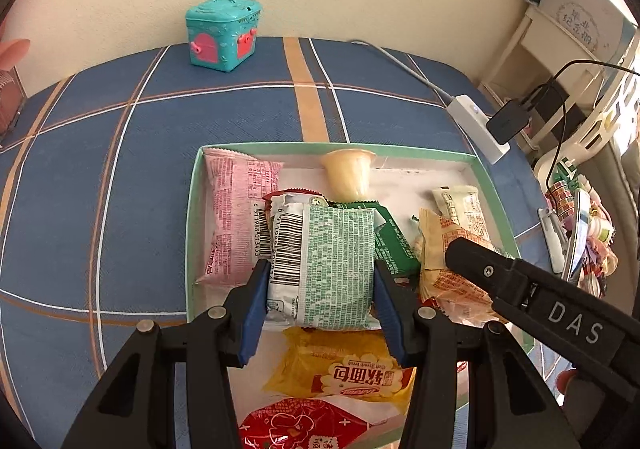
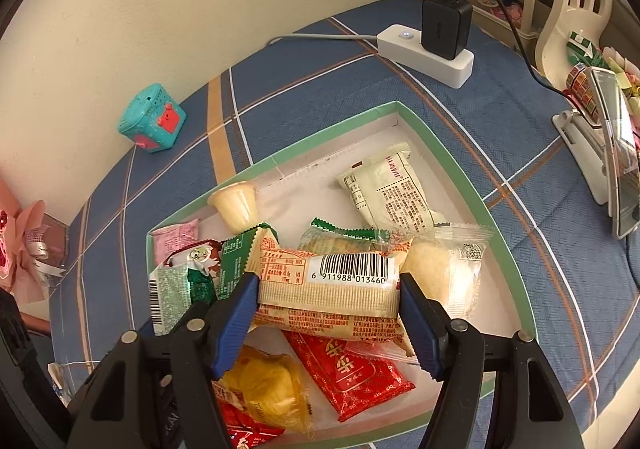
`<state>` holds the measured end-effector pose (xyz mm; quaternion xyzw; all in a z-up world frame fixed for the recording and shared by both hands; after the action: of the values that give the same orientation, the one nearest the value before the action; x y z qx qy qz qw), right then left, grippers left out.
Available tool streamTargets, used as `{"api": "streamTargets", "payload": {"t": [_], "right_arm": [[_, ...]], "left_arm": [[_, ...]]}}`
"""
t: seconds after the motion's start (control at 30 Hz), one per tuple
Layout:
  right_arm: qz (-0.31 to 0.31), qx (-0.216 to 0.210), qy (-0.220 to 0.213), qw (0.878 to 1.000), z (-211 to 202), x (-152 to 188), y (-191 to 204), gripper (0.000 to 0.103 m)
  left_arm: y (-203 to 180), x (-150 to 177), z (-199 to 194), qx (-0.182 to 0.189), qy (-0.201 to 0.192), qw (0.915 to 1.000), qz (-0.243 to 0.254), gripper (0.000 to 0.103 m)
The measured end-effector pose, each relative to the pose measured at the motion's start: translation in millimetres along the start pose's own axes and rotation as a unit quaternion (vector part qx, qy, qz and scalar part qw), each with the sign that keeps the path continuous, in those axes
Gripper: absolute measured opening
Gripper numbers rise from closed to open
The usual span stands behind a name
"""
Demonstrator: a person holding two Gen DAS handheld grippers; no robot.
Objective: Organize snacks
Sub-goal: 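Open the right tool to drop the wafer bar while the left tool releases the green packet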
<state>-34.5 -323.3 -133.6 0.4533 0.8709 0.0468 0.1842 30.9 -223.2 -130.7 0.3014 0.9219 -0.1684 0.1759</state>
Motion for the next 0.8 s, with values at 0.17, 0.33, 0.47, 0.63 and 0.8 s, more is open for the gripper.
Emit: {"api": "streamTargets", "payload": {"t": [0.17,0.33,0.47,0.63,0.8], "right_arm": [[0.001,-0.001,0.009,1.000,5.3,1.7,-0.6,0.075],[-0.010,0.004,0.010,1.000,3.2,1.9,0.9,0.075],[-0.010,-0.002,0.006,1.000,-0.8,0.8,2.2,0.080],[-0.013,-0.008,-0.006,1.000,-11.0,-1.2,4.5,0.087],[-0.020,-0.003,-0.012,1.000,-18.4,-0.2,6.2,0.087]], "left_arm": [[2.1,1.2,1.5,0.005,0.007,0.9999,-0.008,0.052],[0.8,0.2,-1.4,0.008,0.012,0.9999,-0.008,0.053],[2.3,-2.3,-8.9,0.008,0.009,0.9999,-0.009,0.057],[10.4,-5.4,-21.1,0.011,0.007,0.9997,-0.023,0.058],[27.7,-6.3,-36.8,0.006,0.001,0.9990,-0.045,0.058]]}}
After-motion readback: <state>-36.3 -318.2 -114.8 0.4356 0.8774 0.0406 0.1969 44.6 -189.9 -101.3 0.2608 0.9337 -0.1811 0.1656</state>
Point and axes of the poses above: each gripper's, at about its wrist camera, not at the fingertips, and z roughly the way its jaws point, y to its left, x to its underside, the point moved 8 cm from there along z, roughly the way its jaws point, and after that the axes turned 3 degrees about x, right-handed, at the moved point
